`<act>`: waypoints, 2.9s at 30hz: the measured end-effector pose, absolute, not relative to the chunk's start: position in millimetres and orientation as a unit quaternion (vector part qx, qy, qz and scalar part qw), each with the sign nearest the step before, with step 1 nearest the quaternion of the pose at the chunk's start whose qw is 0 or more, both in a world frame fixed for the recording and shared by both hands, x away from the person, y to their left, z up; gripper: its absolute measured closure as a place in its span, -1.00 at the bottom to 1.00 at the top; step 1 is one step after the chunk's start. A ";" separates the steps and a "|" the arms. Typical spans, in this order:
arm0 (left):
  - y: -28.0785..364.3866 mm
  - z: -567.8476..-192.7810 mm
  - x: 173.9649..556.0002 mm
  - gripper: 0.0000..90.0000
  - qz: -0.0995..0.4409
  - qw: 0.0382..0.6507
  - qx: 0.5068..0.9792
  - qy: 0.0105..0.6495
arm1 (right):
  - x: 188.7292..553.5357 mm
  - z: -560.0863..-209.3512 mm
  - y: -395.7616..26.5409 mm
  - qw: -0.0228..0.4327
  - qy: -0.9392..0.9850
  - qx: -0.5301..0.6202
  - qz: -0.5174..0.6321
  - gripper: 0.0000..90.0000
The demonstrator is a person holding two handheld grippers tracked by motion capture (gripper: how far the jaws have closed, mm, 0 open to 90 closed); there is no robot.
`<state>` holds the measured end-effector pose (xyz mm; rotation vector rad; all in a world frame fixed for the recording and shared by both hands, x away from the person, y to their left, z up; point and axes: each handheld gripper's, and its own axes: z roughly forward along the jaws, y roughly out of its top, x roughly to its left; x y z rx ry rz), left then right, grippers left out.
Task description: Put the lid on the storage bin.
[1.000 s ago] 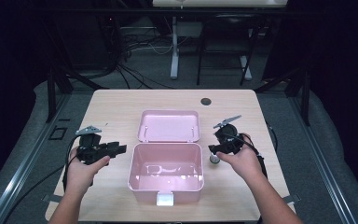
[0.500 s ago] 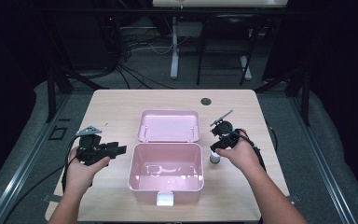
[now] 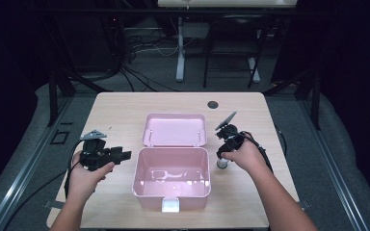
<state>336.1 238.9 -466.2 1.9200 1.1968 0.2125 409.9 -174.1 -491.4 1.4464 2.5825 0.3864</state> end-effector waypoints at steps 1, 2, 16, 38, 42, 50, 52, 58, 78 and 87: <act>239.0 -466.2 336.0 0.14 0.085 0.421 0.766 0.478 | 410.4 -492.2 -173.9 0.074 0.864 0.483 0.122 -0.02; 239.1 -466.1 335.9 0.14 0.086 0.421 0.766 0.478 | 410.8 -493.9 -173.7 0.075 0.864 0.481 0.124 -0.03; 241.8 -466.4 336.7 0.14 0.083 0.420 0.764 0.482 | 417.6 -503.9 -166.7 0.054 0.870 0.483 0.090 -0.01; 243.5 -467.4 337.7 0.14 0.081 0.417 0.764 0.486 | 420.2 -510.4 -162.8 0.043 0.870 0.487 0.062 0.09; 243.1 -467.8 338.0 0.14 0.080 0.416 0.765 0.486 | 419.4 -513.5 -162.9 0.044 0.871 0.486 0.057 0.09; 242.1 -468.7 338.3 0.14 0.079 0.416 0.765 0.486 | 419.7 -512.7 -160.7 0.049 0.875 0.479 0.051 0.10; 242.2 -469.0 338.4 0.14 0.078 0.416 0.765 0.486 | 420.2 -512.3 -159.9 0.048 0.876 0.477 0.048 0.10; 242.7 -469.8 338.9 0.14 0.076 0.414 0.766 0.486 | 420.4 -510.5 -157.7 0.047 0.879 0.474 0.031 0.11; 243.5 -467.6 337.7 0.14 0.078 0.417 0.765 0.484 | 406.6 -483.1 -161.4 0.056 0.888 0.456 0.035 0.11; 243.4 -465.8 336.4 0.14 0.078 0.420 0.764 0.483 | 394.6 -454.7 -153.7 0.062 0.898 0.433 0.041 0.11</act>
